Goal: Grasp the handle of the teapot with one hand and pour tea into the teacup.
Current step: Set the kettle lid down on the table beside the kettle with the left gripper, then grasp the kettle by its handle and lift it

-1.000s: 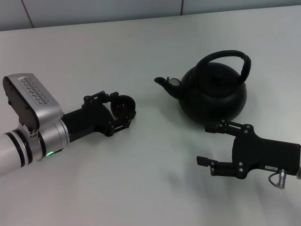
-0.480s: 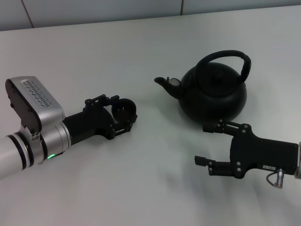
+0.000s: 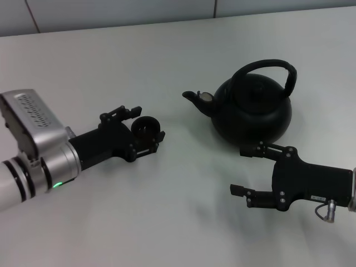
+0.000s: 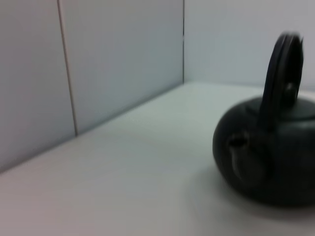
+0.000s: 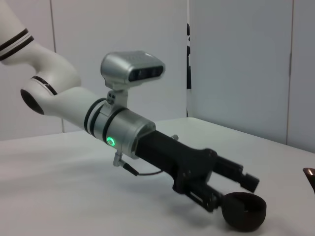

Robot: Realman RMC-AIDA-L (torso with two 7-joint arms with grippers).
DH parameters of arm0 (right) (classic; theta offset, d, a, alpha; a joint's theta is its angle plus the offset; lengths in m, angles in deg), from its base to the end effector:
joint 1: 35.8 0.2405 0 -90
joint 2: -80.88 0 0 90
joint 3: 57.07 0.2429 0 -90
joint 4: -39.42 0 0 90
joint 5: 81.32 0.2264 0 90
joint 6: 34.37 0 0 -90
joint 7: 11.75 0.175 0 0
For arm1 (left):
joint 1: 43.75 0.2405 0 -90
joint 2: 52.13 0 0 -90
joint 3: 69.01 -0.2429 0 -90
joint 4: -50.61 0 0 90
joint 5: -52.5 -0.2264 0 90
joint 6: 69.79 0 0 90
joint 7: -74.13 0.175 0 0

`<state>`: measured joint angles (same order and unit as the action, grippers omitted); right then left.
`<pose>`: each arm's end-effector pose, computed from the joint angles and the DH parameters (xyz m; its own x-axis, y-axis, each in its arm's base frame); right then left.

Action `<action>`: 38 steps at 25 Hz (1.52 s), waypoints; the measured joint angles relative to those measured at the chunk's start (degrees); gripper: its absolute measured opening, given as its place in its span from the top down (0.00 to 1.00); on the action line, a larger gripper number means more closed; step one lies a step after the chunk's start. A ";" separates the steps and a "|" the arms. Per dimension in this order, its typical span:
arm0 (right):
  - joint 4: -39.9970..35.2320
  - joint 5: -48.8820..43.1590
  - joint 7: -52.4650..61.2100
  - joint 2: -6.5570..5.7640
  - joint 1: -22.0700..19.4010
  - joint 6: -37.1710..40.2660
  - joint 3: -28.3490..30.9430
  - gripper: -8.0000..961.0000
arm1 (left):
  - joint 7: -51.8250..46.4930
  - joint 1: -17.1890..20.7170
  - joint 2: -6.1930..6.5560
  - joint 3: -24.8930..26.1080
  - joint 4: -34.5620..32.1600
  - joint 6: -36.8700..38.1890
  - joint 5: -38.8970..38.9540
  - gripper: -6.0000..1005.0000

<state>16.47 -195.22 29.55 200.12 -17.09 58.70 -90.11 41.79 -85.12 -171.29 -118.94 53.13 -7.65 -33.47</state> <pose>0.3096 0.2574 -0.0510 0.8316 -0.0826 -0.5492 -0.2960 -0.9026 -0.3124 -0.2531 0.3526 -0.1327 0.8846 0.1319 0.4472 0.3339 -0.8487 -0.4102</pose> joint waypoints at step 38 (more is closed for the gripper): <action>0.63 0.77 0.22 0.00 0.80 -0.37 0.18 0.15 | -7.88 30.42 5.62 3.18 -26.55 36.84 -5.50 0.20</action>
<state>17.10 -194.46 29.76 200.13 -16.29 58.33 -89.93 33.91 -54.70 -165.67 -115.76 26.58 29.19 -38.97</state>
